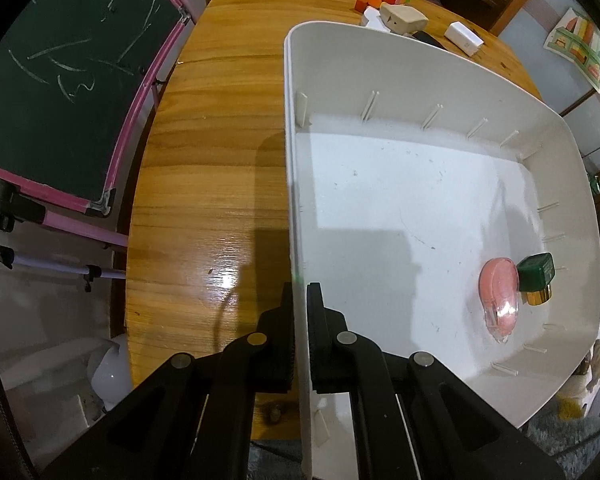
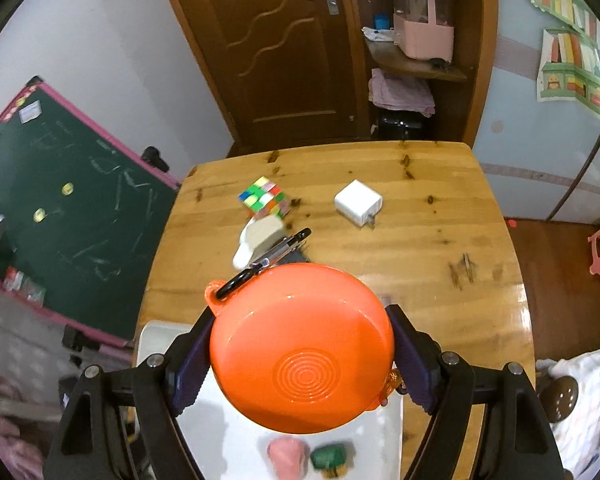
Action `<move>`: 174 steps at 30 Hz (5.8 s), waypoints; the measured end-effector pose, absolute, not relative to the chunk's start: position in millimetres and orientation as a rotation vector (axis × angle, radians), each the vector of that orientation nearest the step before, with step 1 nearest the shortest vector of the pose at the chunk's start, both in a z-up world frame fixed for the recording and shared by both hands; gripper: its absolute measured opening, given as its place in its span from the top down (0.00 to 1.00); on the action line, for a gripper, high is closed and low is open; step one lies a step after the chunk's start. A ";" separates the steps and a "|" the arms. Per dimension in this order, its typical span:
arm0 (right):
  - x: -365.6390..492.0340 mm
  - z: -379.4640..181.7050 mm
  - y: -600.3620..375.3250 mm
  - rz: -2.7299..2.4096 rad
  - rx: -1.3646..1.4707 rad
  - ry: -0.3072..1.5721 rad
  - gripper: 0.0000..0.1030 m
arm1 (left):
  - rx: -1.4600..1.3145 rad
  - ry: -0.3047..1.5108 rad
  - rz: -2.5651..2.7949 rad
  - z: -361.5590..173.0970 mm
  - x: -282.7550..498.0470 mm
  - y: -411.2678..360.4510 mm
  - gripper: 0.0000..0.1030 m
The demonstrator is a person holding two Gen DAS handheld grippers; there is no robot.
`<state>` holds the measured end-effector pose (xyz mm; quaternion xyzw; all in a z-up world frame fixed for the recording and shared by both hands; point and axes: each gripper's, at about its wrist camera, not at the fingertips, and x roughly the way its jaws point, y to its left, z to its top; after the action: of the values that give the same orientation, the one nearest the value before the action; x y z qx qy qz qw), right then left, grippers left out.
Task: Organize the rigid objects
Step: 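Carry the orange case into the tray beside the green bottle and release, then move the right tool to the Rubik's cube and grasp it, then carry the Rubik's cube into the tray beside the orange case and release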
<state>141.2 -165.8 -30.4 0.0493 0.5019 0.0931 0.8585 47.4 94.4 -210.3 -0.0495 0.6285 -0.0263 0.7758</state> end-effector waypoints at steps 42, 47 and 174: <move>88.6 -197.1 -138.9 0.070 -0.076 1.310 0.21 | -0.056 1.388 -0.041 -212.8 45.2 86.0 0.95; 89.7 -196.4 -142.4 0.077 -0.041 1.309 0.21 | -0.057 1.390 -0.043 -213.4 44.9 85.6 0.95; 331.3 -88.7 -72.8 0.370 -0.095 1.166 0.45 | -0.119 1.383 -0.059 -210.0 48.5 93.9 0.95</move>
<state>331.3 -72.8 -88.7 -0.0445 0.5473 0.1734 0.8176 48.5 93.9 -210.0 -0.0548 0.6374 -0.0271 0.7681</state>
